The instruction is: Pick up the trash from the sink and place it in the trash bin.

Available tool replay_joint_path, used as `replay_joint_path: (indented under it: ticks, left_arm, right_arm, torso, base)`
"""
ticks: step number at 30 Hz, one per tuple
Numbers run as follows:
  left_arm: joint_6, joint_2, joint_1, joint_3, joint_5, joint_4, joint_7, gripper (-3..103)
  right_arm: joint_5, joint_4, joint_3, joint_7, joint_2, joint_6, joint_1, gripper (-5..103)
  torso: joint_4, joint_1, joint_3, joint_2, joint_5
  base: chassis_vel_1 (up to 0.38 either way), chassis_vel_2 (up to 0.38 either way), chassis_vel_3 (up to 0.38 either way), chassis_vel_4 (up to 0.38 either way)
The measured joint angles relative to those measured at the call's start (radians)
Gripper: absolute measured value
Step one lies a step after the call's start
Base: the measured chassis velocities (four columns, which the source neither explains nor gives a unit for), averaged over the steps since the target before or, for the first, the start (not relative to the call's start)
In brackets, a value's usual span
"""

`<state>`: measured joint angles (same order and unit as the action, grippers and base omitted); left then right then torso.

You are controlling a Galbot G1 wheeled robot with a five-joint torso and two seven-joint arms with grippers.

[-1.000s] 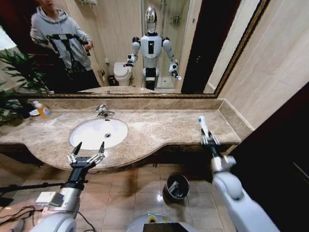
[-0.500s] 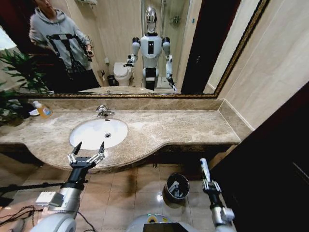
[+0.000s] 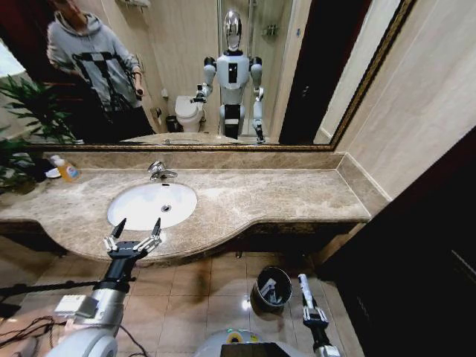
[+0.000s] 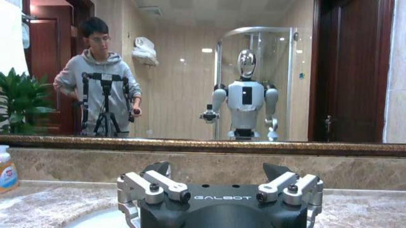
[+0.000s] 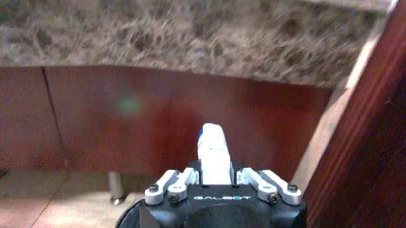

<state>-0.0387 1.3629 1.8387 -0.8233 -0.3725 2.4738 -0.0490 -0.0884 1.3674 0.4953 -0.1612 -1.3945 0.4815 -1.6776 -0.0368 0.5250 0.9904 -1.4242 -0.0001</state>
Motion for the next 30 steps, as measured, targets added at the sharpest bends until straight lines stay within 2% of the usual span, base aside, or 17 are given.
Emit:
replay_joint_path:
  ticks: [4, 12, 13, 17, 19, 20, 23, 30]
  left_arm:
    - [0.000, 0.000, 0.000, 0.000, 0.000, 0.000, 0.000, 100]
    - [0.000, 0.000, 0.000, 0.000, 0.000, 0.000, 0.000, 100]
    - [0.000, 0.000, 0.000, 0.000, 0.000, 0.000, 0.000, 100]
    - [0.000, 0.000, 0.000, 0.000, 0.000, 0.000, 0.000, 100]
    - [0.000, 0.000, 0.000, 0.000, 0.000, 0.000, 0.000, 100]
    - [0.000, 0.000, 0.000, 0.000, 0.000, 0.000, 0.000, 100]
    - [0.000, 0.000, 0.000, 0.000, 0.000, 0.000, 0.000, 100]
    - [0.000, 0.000, 0.000, 0.000, 0.000, 0.000, 0.000, 100]
  right_arm:
    - [0.019, -0.065, -0.020, 0.030, -0.021, -0.065, 0.087, 25]
    - [0.088, -0.220, -0.042, 0.049, -0.056, -0.105, 0.225, 25]
    - [0.116, -0.281, -0.044, 0.061, -0.063, -0.134, 0.264, 25]
    - [0.155, -0.365, -0.042, 0.066, -0.073, -0.165, 0.318, 25]
    - [0.188, -0.436, -0.035, 0.093, -0.071, -0.244, 0.368, 25]
    - [0.188, -0.436, -0.035, 0.093, -0.071, -0.244, 0.368, 25]
    - [0.190, -0.493, -0.041, 0.145, -0.054, -0.320, 0.410, 25]
    - [0.208, -0.644, -0.039, 0.183, -0.057, -0.311, 0.510, 25]
  torso:
    - [0.0000, 0.000, 0.000, 0.000, 0.0001]
    - [-0.0002, 0.000, 0.000, 0.000, 0.0000]
    - [-0.0001, 0.000, 0.000, 0.000, 0.0000]
    - [-0.0001, 0.000, 0.000, 0.000, 0.0001]
    - [-0.0001, 0.000, 0.000, 0.000, 0.0000]
    - [-0.0001, 0.000, 0.000, 0.000, 0.0000]
    - [0.0000, 0.000, 0.000, 0.000, -0.0001]
    - [0.0000, 0.000, 0.000, 0.000, 0.0001]
  base:
    - [0.000, 0.000, 0.000, 0.000]
    - [0.000, 0.000, 0.000, 0.000]
    - [0.000, 0.000, 0.000, 0.000]
    - [0.000, 0.000, 0.000, 0.000]
    - [0.000, 0.000, 0.000, 0.000]
    - [0.000, 0.000, 0.000, 0.000]
    - [0.000, 0.000, 0.000, 0.000]
    - [0.000, 0.000, 0.000, 0.000]
